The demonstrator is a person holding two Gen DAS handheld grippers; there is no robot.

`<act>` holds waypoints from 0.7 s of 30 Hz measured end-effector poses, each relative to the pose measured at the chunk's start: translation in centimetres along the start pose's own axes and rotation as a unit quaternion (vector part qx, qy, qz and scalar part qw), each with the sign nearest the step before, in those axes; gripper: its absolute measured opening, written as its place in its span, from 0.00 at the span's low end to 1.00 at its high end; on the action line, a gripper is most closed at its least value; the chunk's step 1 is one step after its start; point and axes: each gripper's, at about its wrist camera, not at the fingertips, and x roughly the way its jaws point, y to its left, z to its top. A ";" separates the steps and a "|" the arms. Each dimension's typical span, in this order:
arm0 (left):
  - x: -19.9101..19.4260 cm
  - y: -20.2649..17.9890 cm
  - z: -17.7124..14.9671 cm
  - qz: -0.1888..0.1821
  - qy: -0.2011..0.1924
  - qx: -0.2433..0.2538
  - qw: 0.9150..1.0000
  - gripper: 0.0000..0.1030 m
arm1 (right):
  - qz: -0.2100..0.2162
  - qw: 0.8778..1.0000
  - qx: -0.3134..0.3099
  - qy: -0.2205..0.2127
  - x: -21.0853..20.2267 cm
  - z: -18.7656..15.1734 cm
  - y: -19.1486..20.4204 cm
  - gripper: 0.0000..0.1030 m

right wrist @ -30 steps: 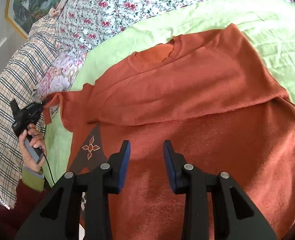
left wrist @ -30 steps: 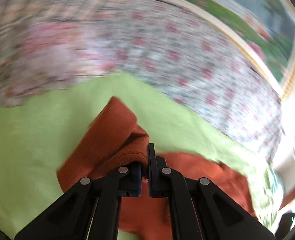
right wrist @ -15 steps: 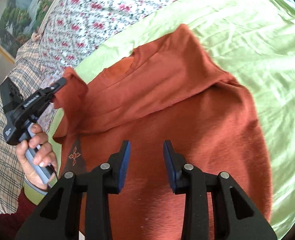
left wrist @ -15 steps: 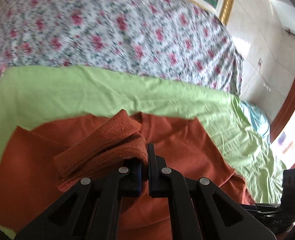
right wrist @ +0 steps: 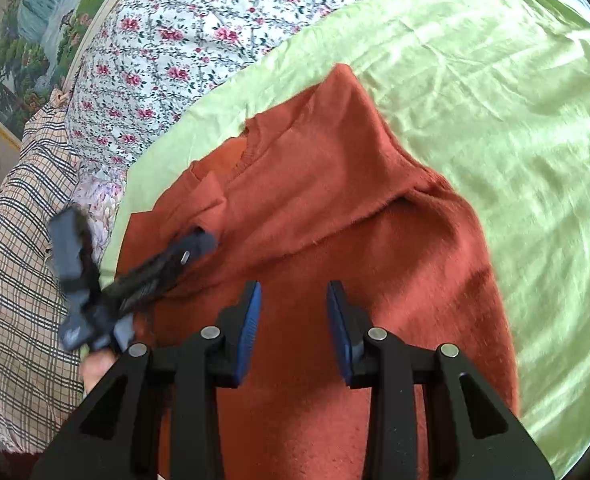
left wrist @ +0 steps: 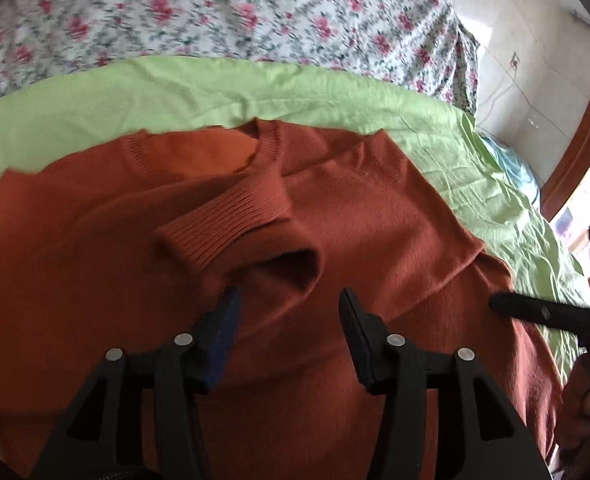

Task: Fold small clothes

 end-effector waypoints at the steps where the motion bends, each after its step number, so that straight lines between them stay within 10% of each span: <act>1: -1.2 0.6 -0.8 0.003 -0.004 -0.006 1.000 0.50 | 0.002 1.000 -0.004 0.001 0.3 0.2 0.3 0.34; 10: -9.9 9.9 -6.1 0.154 -0.035 -0.089 0.984 0.50 | -0.013 0.991 -0.130 0.035 6.6 2.4 7.4 0.43; 19: -9.3 16.5 -8.2 0.203 -0.002 -0.161 0.966 0.50 | -0.127 0.931 -0.340 0.043 14.5 3.0 14.3 0.59; 21: -9.0 16.3 -7.8 0.214 -0.001 -0.150 0.965 0.50 | -0.133 0.931 -0.337 0.046 15.6 3.7 14.1 0.09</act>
